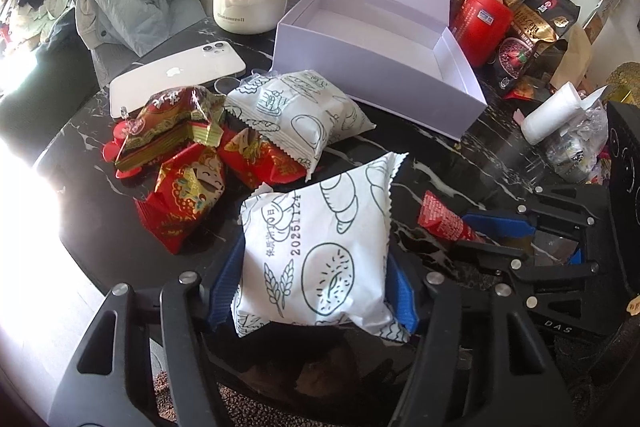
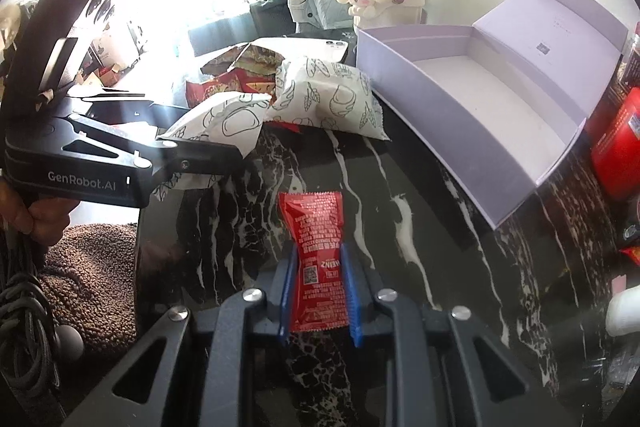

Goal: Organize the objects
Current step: 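Carry the white packet and red sachet into the lavender box with both grippers, then open the left gripper to drop the white packet while the right releases the sachet, then withdraw both grippers from the box back toward the snack pile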

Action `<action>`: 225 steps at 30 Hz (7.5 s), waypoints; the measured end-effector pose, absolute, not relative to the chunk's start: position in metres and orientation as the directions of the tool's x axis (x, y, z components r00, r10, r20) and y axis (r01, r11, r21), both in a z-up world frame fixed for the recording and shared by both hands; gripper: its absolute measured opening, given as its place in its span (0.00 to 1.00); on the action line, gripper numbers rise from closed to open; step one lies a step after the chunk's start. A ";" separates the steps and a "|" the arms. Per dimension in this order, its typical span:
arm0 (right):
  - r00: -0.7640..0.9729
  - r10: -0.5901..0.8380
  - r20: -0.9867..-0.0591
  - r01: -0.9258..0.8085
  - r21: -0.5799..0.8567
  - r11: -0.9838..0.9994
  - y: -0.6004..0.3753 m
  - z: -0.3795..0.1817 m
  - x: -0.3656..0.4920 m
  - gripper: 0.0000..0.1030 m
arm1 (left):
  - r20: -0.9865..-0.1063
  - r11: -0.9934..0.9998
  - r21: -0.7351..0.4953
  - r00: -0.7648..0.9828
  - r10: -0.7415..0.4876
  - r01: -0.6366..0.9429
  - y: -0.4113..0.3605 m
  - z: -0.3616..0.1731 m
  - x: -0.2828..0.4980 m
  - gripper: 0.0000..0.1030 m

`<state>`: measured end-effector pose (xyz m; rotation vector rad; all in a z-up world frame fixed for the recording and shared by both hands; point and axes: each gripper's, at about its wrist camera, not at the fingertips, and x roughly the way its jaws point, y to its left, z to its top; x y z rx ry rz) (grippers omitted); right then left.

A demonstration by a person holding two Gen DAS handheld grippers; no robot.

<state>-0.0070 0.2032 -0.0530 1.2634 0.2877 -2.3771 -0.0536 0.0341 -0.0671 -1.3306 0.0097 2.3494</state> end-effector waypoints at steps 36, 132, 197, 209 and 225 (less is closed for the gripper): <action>-0.678 -0.248 -0.692 0.349 -0.007 -0.937 0.190 0.029 -0.035 0.21 | -0.712 -0.828 -0.219 -0.496 0.498 -0.517 0.020 0.009 -0.088 0.55; -0.613 -0.121 -0.781 0.035 0.126 -0.991 0.349 -0.005 -0.218 0.31 | -0.788 -0.768 0.041 -0.493 0.368 -0.639 0.208 0.001 -0.267 0.55; -0.742 -0.134 -0.657 0.165 0.016 -0.986 0.241 0.073 -0.125 0.86 | -0.661 -0.937 0.044 -0.714 0.233 -0.347 0.061 0.080 -0.167 0.92; -0.661 -0.204 -0.722 0.271 0.024 -0.962 0.200 0.042 -0.135 0.86 | -0.701 -0.962 0.024 -0.691 0.178 -0.272 0.020 0.049 -0.163 0.92; -0.563 -0.236 -0.792 0.366 0.017 -0.931 0.153 0.004 -0.145 0.86 | -0.763 -0.977 0.035 -0.637 0.109 -0.209 -0.020 -0.001 -0.151 0.92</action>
